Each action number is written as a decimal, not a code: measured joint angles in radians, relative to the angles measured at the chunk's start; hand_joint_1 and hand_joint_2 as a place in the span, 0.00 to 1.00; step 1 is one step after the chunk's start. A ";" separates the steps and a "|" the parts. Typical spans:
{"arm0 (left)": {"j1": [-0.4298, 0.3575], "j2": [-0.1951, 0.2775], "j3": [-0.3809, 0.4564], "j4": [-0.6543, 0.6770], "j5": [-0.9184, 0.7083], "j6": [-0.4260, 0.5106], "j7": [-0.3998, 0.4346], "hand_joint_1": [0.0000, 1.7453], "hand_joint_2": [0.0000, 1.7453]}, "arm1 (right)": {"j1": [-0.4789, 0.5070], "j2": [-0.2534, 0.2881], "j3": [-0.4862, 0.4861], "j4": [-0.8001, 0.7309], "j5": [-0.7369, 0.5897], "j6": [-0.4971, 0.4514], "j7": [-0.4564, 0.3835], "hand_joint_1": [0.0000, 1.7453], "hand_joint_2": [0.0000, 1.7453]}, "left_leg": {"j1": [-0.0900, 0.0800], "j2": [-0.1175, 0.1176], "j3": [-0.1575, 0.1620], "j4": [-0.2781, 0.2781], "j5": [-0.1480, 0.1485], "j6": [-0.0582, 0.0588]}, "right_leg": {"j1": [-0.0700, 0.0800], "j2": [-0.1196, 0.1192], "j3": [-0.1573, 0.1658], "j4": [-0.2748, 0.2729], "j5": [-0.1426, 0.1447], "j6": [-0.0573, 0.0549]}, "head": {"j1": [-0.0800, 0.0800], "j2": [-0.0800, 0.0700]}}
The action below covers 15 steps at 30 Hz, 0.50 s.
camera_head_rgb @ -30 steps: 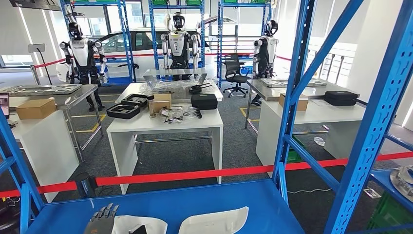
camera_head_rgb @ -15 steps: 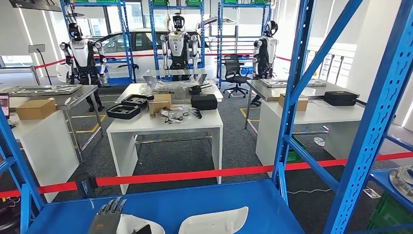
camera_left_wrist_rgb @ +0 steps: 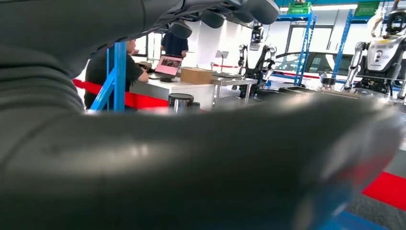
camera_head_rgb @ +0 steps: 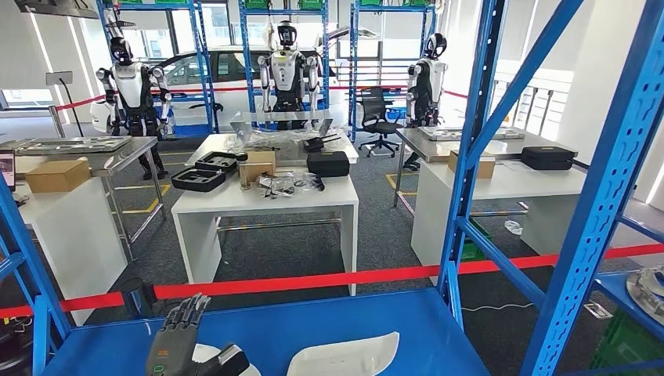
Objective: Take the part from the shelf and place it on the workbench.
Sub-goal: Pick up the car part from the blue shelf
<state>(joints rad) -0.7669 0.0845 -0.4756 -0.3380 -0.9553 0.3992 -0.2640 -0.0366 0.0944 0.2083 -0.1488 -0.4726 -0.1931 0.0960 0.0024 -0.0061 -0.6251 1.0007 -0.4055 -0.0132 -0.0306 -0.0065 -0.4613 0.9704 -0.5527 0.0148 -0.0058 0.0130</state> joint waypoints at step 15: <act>0.010 -0.008 0.020 -0.007 0.011 -0.010 -0.013 0.00 0.00 | 0.000 0.000 0.006 0.000 0.000 -0.001 0.001 0.00 1.00 | 0.009 -0.008 0.039 0.020 -0.062 -0.002 | -0.001 0.006 -0.149 0.098 0.046 0.005 | 0.006 0.000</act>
<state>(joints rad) -0.7569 0.0765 -0.4557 -0.3451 -0.9440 0.3890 -0.2768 -0.0362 0.0940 0.2138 -0.1487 -0.4730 -0.1940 0.0971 0.0116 -0.0136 -0.5862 1.0207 -0.4679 -0.0155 -0.0316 -0.0008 -0.6104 1.0689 -0.5066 0.0195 -0.0003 0.0129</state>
